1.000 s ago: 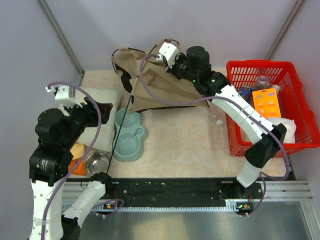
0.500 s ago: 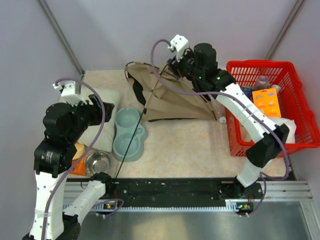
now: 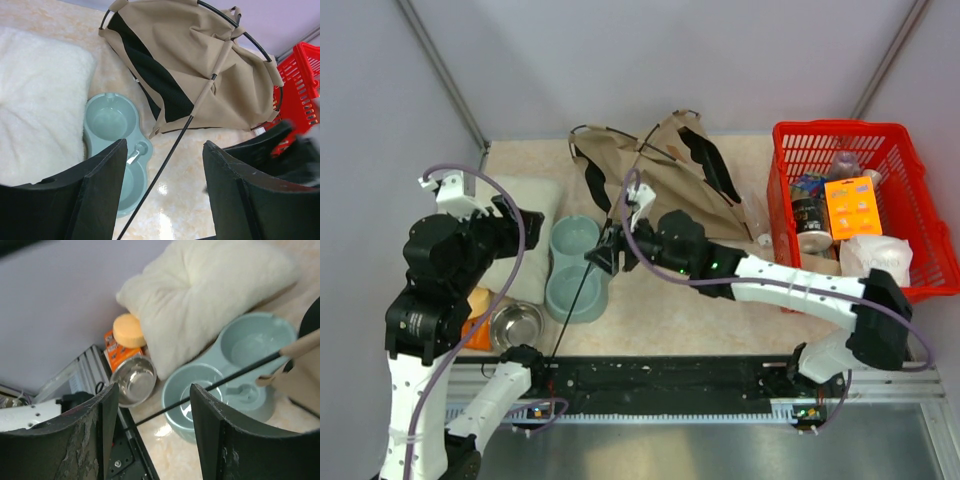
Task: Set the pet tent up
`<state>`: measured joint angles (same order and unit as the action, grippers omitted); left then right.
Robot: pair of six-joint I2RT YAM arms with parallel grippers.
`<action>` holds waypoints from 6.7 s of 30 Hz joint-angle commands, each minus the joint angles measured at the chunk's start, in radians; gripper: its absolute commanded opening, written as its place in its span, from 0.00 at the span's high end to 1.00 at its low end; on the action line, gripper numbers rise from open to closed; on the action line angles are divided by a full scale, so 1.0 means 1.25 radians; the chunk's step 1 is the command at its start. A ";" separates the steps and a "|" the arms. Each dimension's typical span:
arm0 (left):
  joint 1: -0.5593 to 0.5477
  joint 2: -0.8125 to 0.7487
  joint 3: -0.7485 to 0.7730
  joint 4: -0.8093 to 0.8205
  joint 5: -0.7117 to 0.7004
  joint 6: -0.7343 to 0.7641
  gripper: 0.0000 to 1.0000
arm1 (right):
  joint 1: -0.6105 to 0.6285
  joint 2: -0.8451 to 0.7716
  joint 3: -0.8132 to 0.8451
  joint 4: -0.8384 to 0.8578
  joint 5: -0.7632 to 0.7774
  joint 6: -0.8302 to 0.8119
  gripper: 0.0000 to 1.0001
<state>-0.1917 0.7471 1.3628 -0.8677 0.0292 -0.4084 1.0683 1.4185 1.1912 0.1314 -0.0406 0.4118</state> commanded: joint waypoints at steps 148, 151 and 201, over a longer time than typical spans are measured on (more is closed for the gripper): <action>-0.086 0.201 -0.354 0.612 0.266 0.009 0.45 | -0.039 -0.207 -0.161 -0.289 -0.061 0.213 1.00; -0.087 0.212 -0.383 0.598 0.258 0.091 0.51 | -0.040 -0.206 -0.147 -0.290 -0.064 0.213 1.00; -0.151 0.596 -0.671 1.742 0.125 0.121 0.43 | -0.046 -0.181 -0.102 -0.259 -0.077 0.197 1.00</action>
<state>-0.3710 1.4738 0.4847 1.2636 0.2405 -0.2699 1.0248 1.1946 1.0042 -0.2485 -0.1772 0.6884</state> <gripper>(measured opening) 0.584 0.030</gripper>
